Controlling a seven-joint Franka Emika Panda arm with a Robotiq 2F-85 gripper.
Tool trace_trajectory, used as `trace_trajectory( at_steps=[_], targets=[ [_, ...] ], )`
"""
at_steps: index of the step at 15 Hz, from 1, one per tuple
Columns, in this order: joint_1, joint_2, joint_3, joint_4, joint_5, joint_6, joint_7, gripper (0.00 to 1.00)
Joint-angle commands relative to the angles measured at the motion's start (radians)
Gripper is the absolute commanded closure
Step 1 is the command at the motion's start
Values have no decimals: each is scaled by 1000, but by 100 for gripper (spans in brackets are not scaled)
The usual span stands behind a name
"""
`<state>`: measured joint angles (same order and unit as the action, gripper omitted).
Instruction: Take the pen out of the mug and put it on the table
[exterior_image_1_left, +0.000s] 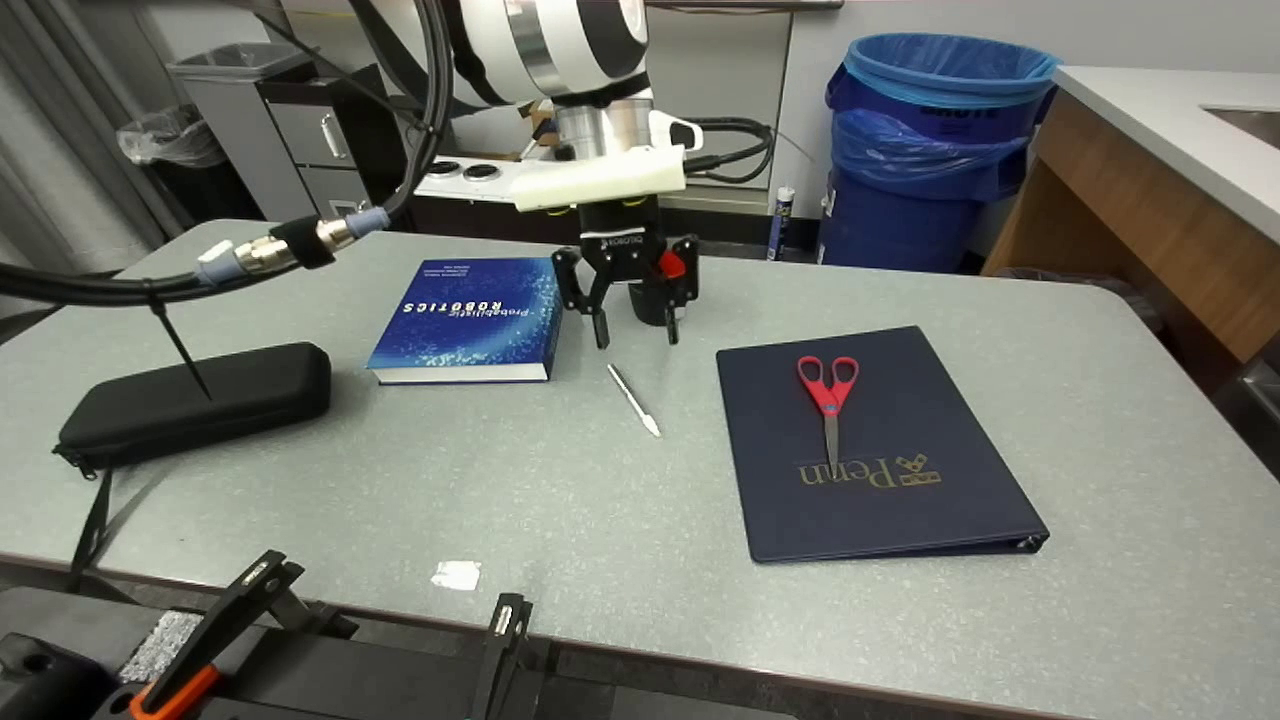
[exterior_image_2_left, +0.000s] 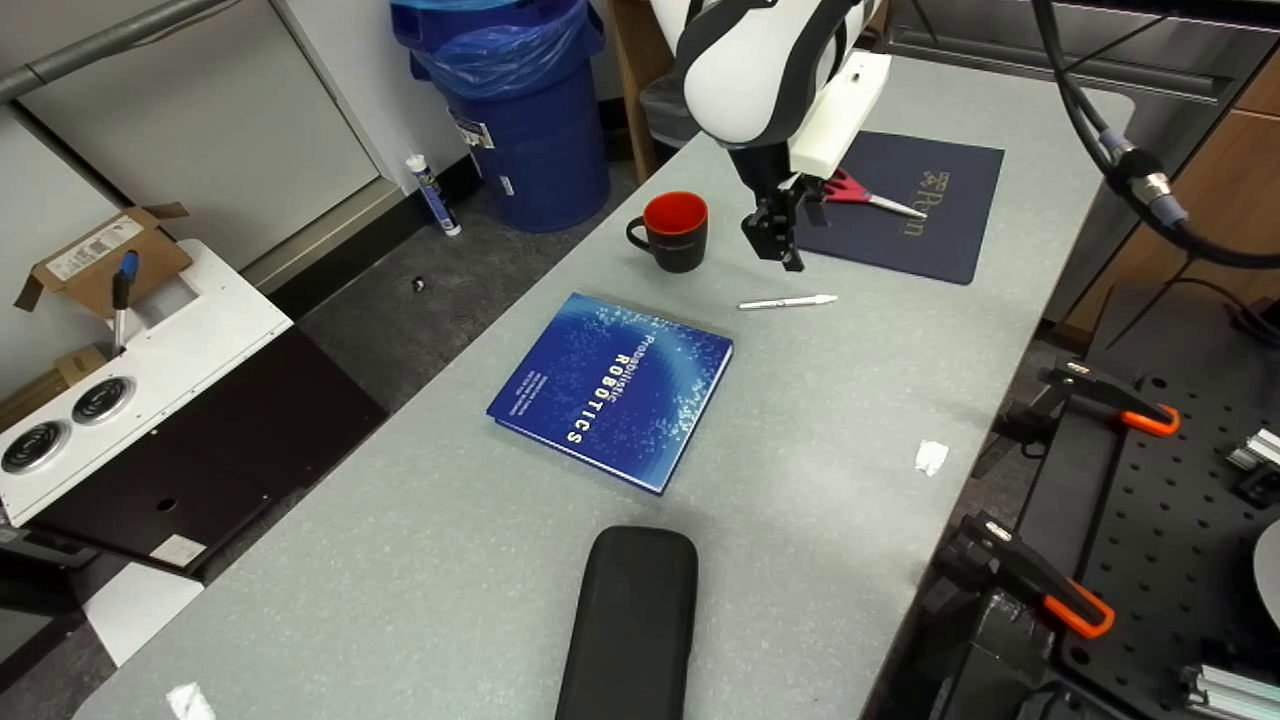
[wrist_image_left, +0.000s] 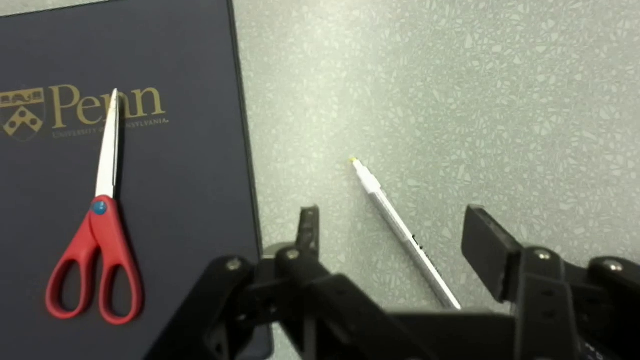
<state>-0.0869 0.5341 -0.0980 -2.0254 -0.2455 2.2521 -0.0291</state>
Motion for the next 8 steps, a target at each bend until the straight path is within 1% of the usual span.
trace_trajectory(
  at_steps=[1,3,4,8],
  targets=[
    [4,-7,-4,24,26,-23,17,0],
    [-3,-6,4,41,49,-44,8,0],
    [5,1,-5,21,19,-8,2,0],
    [4,1,-4,31,29,-14,2,0]
  ],
)
